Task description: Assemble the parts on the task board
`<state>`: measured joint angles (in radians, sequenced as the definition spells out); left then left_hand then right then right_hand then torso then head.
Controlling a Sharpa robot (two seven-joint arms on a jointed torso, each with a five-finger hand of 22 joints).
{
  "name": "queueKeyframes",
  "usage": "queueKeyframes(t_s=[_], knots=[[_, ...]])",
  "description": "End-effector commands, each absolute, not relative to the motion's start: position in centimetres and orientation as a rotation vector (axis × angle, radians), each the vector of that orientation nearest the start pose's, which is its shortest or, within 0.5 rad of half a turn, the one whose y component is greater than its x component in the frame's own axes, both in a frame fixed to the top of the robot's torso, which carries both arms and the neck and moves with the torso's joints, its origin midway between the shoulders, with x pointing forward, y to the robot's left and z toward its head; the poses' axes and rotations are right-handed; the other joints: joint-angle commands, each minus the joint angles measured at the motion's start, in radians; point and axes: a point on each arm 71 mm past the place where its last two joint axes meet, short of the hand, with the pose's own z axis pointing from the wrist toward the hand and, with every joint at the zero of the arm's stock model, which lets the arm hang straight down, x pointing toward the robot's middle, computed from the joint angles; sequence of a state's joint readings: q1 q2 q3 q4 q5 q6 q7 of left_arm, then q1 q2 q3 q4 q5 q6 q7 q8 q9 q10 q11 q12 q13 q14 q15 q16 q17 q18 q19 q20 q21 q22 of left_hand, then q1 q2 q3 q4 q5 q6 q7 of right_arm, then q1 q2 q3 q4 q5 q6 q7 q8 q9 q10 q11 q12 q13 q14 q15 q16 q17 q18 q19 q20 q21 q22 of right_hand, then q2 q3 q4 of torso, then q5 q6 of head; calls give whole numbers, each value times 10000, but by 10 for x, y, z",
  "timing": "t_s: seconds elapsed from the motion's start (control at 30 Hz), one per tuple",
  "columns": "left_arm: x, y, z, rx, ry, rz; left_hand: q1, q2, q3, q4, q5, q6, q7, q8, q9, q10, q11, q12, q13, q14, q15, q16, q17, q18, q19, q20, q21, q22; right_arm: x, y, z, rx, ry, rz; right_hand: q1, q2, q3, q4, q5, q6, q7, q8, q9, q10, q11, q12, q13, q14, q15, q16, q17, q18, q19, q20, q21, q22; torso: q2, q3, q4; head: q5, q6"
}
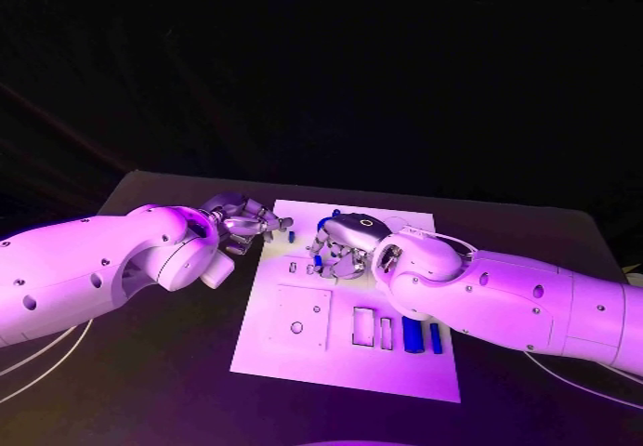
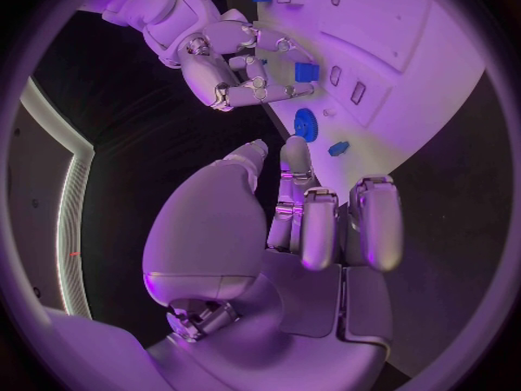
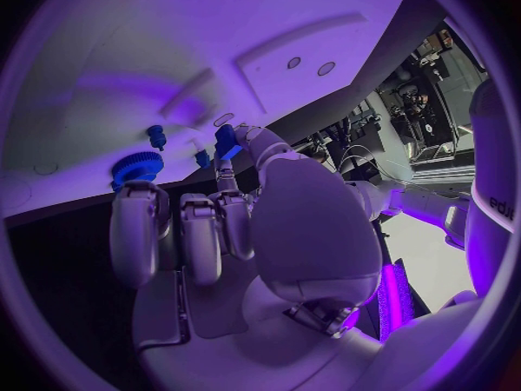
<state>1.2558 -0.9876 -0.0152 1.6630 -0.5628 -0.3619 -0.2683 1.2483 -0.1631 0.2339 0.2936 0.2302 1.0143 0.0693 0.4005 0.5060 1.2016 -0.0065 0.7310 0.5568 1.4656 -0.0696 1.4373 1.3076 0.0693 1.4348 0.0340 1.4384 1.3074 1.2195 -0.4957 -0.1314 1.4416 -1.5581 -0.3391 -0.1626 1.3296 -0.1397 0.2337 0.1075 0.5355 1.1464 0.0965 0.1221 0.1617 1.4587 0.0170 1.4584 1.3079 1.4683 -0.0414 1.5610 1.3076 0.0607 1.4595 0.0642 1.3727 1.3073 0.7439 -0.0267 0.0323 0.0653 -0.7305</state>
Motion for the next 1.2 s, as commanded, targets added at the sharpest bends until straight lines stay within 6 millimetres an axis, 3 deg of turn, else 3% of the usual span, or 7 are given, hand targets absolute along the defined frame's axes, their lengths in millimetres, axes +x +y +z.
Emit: queueKeyframes(t_s=[0.03,1.2], knots=[[472,244,-159,-9125,17829,-9549,-93,-4,-63,-6,-19,-78,-17,27,-18,-56,13,-42,-16,578,41,-25,1094,-149,-34,11,-34,230,466,-44,-205,-4144,16438,7803,-12,75,88,0,-24,69,-31,60,10,160,-14,-16,1400,956,-72,-37,2355,-152,123,-18,-13,1585,-7,11,-11,29,-15],[471,239,-159,-9008,18108,-9743,-103,9,-83,-16,-15,-90,-14,25,-29,-68,17,-54,-29,585,48,-5,1114,-156,-18,17,-18,262,464,-41,-213,-4396,16864,7158,-28,72,112,0,-66,50,-25,53,15,150,-9,-28,1392,949,-71,-51,2327,-146,109,-21,-44,1573,-4,-2,-1,46,-51]])
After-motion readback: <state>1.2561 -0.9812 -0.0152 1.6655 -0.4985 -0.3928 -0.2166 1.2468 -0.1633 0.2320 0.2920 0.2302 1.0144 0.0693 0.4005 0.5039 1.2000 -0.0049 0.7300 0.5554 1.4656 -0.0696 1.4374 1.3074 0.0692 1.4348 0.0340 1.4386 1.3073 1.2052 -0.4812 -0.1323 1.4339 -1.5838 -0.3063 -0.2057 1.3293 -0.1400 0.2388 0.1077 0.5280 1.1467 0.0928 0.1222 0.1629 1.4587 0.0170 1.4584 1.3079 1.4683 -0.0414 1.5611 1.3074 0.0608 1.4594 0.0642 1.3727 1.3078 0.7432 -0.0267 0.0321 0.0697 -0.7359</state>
